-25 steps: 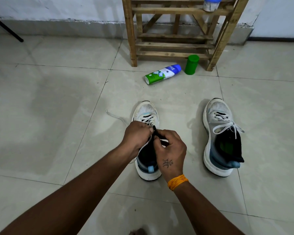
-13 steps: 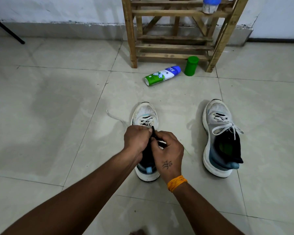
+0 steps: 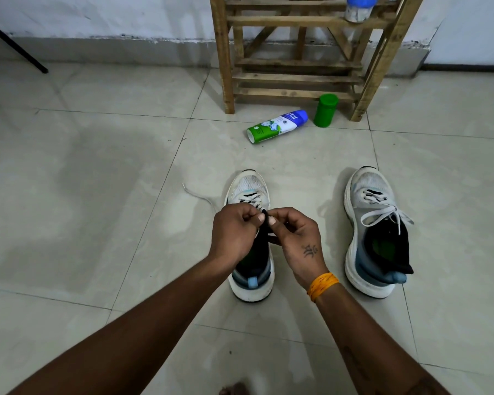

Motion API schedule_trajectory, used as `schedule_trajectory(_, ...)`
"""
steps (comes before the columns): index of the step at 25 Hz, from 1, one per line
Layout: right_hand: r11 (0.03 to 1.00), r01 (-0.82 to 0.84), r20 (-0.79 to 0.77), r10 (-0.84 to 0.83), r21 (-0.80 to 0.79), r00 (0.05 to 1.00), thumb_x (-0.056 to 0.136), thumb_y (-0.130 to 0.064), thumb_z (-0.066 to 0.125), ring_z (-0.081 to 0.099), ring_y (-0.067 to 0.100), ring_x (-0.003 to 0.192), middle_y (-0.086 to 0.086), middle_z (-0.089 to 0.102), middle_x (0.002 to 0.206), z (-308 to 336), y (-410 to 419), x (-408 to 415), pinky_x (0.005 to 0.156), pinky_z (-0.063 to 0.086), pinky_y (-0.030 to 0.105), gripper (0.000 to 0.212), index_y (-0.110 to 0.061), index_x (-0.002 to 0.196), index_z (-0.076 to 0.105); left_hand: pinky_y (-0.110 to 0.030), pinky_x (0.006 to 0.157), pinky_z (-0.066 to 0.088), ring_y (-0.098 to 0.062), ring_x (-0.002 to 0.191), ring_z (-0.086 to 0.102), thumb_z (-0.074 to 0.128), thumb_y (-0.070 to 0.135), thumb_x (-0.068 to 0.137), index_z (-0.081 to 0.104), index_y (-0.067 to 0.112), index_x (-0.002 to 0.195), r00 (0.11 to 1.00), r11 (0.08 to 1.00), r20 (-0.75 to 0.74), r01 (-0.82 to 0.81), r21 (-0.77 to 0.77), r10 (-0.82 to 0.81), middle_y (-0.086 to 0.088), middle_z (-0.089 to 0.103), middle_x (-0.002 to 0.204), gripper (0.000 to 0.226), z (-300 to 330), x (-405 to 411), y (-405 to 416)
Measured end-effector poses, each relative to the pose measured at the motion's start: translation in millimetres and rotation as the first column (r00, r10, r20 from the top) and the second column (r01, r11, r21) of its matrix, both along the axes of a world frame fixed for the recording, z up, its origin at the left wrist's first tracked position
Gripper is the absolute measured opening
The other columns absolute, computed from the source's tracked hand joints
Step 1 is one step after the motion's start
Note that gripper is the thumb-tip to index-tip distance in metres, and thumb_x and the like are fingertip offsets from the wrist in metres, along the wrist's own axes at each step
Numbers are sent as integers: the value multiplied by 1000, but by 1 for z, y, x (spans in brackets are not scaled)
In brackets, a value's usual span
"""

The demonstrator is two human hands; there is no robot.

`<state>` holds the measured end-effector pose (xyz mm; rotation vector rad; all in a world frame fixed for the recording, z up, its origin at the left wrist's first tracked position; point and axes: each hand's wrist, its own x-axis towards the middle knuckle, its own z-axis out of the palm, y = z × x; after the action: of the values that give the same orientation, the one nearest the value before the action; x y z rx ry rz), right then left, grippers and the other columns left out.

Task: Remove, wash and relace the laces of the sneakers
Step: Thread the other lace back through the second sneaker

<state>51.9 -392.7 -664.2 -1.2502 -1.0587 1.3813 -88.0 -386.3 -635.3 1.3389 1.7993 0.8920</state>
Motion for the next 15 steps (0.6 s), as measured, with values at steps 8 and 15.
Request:
schedule_trajectory(8, 985, 105, -64, -114, -133, 991, 106, -13, 47, 73, 29, 74, 19, 75, 88, 4, 7, 3, 66, 60, 38, 11, -4, 103, 53, -25, 87, 44, -11, 101, 54, 84, 24, 77, 75, 27, 104, 956, 959, -295, 86, 270, -2, 14, 68, 100, 28, -8, -12, -27)
schedule_trajectory(15, 936, 338, 402, -273, -98, 874, 94, -20, 50, 61, 23, 52, 7, 69, 65, -21, 10, 21, 59, 57, 42, 8, -17, 91, 57, -39, 57, 46, -18, 71, 49, 82, 20, 79, 49, 19, 81, 858, 924, -503, 101, 370, 108, 5, 50, 80, 33, -18, -22, -45)
